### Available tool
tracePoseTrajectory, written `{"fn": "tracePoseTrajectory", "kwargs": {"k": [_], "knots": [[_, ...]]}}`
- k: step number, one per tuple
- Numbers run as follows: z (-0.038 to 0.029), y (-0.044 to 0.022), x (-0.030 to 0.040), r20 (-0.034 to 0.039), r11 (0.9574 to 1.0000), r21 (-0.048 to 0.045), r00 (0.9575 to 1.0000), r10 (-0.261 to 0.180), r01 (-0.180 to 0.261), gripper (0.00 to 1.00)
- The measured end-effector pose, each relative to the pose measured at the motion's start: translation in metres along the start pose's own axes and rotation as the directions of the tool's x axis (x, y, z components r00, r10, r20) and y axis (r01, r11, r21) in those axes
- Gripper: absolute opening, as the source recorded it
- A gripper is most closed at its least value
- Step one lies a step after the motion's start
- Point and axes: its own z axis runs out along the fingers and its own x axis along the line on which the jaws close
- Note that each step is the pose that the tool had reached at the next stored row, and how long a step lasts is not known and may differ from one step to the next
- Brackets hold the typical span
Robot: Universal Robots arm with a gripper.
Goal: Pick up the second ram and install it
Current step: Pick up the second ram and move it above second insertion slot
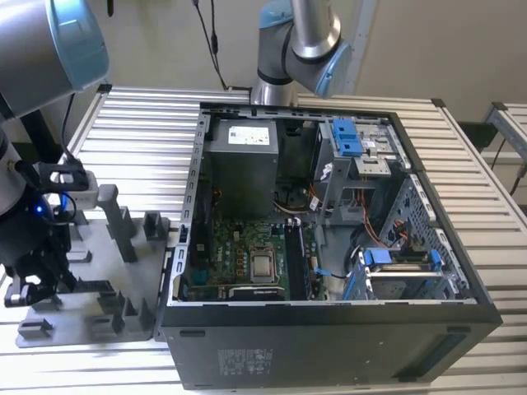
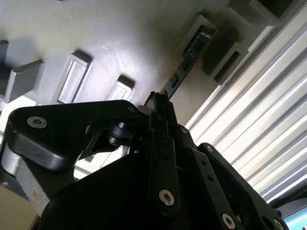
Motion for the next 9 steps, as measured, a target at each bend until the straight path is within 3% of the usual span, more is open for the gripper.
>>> {"fn": "tracePoseTrajectory", "kwargs": {"k": [9], "knots": [[-0.0027, 0.0, -0.0002, 0.0, 1.0, 0.0, 1.0, 0.0, 0.0, 0.14]]}}
